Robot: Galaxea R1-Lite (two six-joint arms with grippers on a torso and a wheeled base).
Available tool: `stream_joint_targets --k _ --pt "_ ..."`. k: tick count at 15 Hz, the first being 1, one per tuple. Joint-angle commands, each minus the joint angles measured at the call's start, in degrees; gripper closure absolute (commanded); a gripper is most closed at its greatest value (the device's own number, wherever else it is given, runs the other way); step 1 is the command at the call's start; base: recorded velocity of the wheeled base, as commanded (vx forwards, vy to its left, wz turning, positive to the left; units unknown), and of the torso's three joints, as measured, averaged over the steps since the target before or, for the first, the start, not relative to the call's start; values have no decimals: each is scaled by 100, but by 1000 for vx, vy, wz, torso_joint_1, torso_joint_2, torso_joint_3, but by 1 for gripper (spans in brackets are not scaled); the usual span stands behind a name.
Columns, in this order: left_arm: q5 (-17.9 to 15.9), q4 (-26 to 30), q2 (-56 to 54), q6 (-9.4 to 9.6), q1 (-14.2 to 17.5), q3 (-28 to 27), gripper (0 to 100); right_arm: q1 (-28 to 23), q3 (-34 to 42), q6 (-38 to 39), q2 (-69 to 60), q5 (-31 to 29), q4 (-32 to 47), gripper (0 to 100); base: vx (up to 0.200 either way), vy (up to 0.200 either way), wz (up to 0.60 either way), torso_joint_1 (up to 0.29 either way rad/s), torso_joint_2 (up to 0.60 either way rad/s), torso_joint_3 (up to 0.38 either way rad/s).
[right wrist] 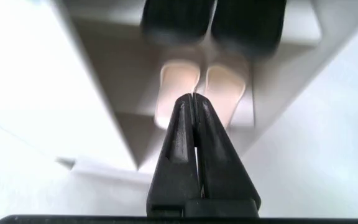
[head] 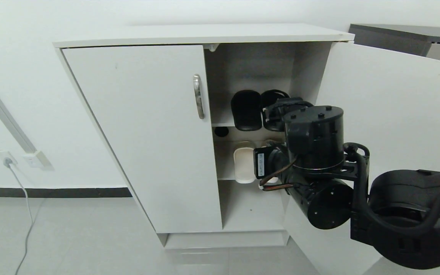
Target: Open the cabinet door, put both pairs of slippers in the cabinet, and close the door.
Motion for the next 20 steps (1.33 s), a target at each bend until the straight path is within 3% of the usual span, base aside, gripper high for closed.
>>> stream_joint_targets --k 1,3,8,20 --pt "-2 0 7 -1 4 1 100 0 348 2 16 52 -280 100 -200 0 0 2 2 2" --pt "-2 0 7 8 4 1 100 -18 814 -25 51 324 -825 100 -200 0 0 0 2 2" --pt "-2 0 7 8 4 1 100 -79 884 -25 270 456 -948 100 -200 0 0 1 6 0" --pt "7 0 7 -10 4 1 100 -378 1087 -42 402 667 -957 100 0 0 0 0 0 0"
